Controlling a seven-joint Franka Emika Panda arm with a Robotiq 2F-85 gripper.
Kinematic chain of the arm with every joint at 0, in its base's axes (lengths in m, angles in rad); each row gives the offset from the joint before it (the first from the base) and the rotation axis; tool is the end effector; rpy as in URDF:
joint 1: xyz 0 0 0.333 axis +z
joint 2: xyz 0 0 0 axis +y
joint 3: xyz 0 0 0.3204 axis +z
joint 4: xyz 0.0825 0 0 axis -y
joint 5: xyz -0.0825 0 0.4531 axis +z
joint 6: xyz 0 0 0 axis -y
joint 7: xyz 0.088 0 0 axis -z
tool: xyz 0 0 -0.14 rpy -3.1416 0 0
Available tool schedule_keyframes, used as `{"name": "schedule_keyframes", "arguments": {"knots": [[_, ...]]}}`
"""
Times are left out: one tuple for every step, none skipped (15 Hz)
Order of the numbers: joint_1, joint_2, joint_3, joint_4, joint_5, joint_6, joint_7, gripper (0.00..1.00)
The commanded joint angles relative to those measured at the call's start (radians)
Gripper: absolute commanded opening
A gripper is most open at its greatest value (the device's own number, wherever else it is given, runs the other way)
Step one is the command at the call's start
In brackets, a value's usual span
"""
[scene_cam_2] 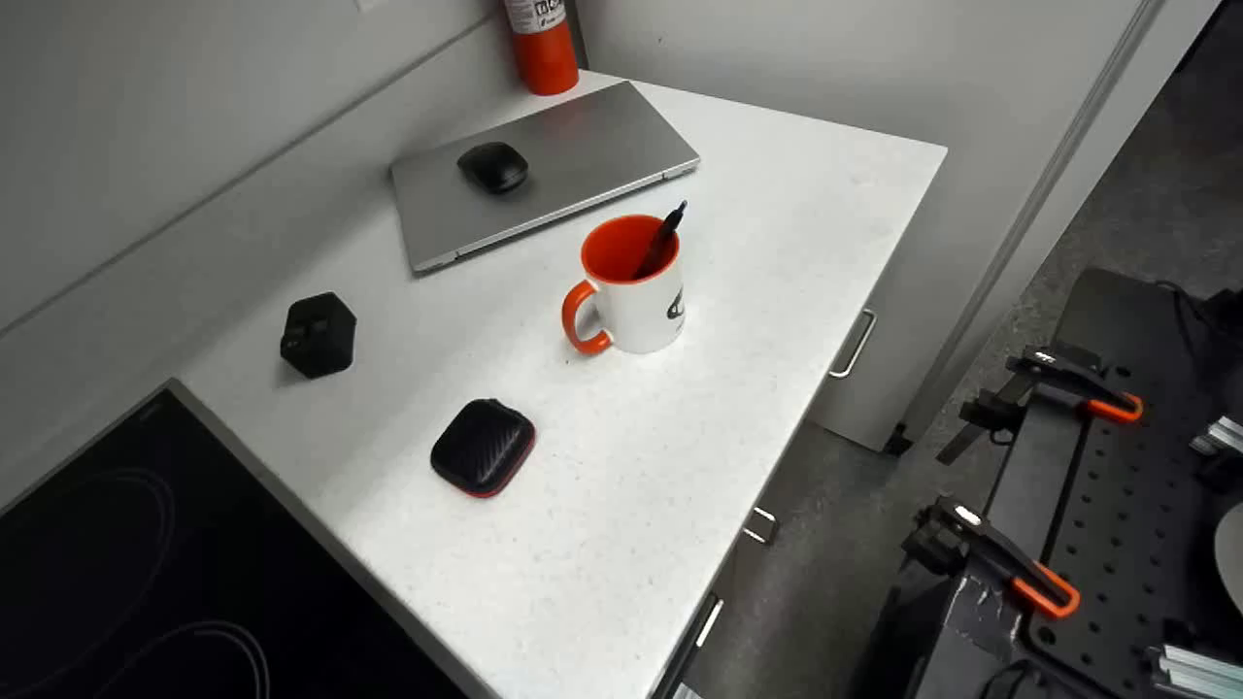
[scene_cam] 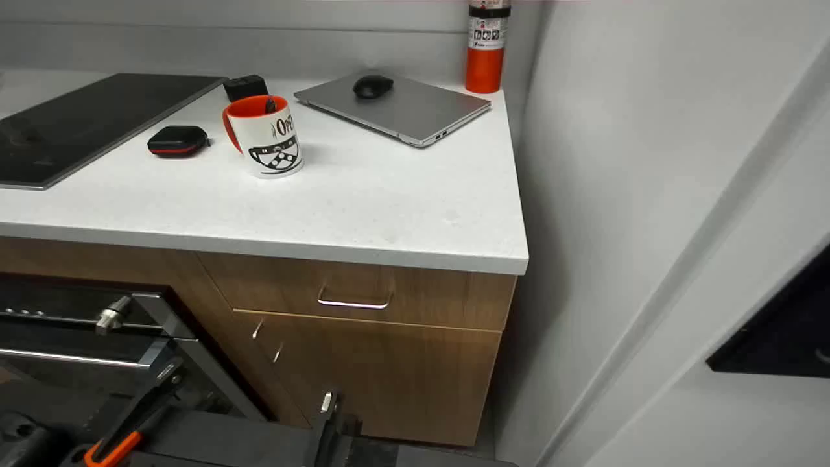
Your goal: Take the pen from the white cup and place it on the table
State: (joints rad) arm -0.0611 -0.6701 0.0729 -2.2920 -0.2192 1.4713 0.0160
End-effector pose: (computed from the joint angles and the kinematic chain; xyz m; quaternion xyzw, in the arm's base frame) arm 0.3888 -0.0241 0.5473 0.9883 -0.0141 -0.0745 0.1322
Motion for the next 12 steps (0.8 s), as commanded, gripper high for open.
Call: {"name": "schedule_keyframes", "arguments": {"knots": [[0.027,0.004,-0.018,0.003,-0.009,-0.006,0.012,1.00],[0.027,0.004,-0.018,0.003,-0.009,-0.006,0.012,1.00],[0.027,0.004,-0.018,0.003,-0.009,-0.006,0.012,1.00],[0.042,0.006,-0.041,0.001,0.011,0.020,-0.025,1.00],[0.050,0.013,-0.054,-0.003,0.022,0.056,-0.038,1.00],[0.064,0.028,-0.081,-0.012,0.055,0.119,-0.061,1.00],[0.071,0.044,-0.098,-0.020,0.077,0.174,-0.081,1.00],[0.077,0.071,-0.118,-0.026,0.105,0.244,-0.101,1.00],[0.082,0.098,-0.134,-0.033,0.133,0.307,-0.122,1.00],[0.090,0.129,-0.150,-0.039,0.164,0.369,-0.154,1.00],[0.096,0.159,-0.163,-0.047,0.194,0.419,-0.187,1.00],[0.108,0.191,-0.180,-0.053,0.236,0.455,-0.233,1.00]]}}
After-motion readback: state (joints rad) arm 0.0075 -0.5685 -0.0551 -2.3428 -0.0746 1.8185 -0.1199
